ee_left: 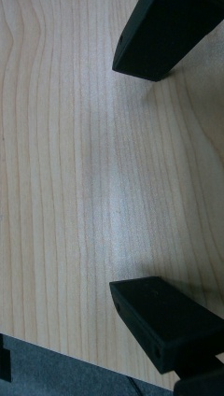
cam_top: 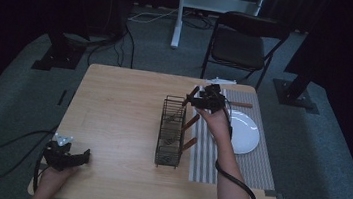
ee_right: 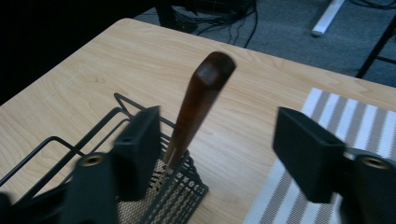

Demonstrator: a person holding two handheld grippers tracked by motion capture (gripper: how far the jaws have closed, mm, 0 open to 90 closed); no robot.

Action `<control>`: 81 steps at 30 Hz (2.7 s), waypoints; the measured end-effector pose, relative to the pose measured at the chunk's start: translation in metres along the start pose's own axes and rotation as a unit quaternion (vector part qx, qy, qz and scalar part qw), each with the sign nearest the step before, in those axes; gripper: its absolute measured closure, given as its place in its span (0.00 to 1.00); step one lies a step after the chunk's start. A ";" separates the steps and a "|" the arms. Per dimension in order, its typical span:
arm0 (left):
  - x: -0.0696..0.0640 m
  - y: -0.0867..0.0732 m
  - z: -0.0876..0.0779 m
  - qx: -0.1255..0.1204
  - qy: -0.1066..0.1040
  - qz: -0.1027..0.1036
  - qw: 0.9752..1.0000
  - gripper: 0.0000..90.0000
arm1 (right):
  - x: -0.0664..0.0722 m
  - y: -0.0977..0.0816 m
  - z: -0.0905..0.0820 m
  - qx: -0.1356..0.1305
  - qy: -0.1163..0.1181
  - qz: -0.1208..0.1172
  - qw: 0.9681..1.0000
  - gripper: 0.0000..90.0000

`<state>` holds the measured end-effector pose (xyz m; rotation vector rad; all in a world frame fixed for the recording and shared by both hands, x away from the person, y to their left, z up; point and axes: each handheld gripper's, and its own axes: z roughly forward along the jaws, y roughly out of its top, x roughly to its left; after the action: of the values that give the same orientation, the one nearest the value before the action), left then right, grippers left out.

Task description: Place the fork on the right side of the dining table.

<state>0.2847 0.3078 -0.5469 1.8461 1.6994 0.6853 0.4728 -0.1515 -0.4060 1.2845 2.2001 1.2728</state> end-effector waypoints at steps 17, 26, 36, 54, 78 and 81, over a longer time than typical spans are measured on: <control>0.000 0.000 0.000 0.000 0.000 0.000 1.000 0.00 | 0.002 -0.005 0.019 0.020 0.063 -0.001 0.998 0.81; 0.000 0.000 0.000 0.000 0.000 0.000 1.000 0.00 | 0.004 -0.006 0.014 0.023 0.082 -0.005 0.996 0.87; 0.000 0.000 0.000 0.000 0.000 0.000 1.000 0.00 | 0.009 -0.004 0.003 0.017 0.093 -0.022 0.995 0.90; 0.000 0.000 0.000 0.000 0.000 0.000 1.000 0.00 | 0.015 0.011 -0.040 -0.012 0.096 -0.041 0.994 0.90; 0.000 0.000 0.000 0.000 0.000 0.000 1.000 0.00 | 0.007 0.031 -0.117 -0.076 0.079 -0.045 0.993 0.90; 0.000 0.000 0.000 0.000 0.000 0.000 1.000 0.00 | 0.006 0.029 -0.123 -0.078 0.072 -0.047 0.993 0.90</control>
<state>0.2848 0.3078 -0.5469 1.8451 1.6995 0.6867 0.4093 -0.2080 -0.3116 1.0488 2.1780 1.5085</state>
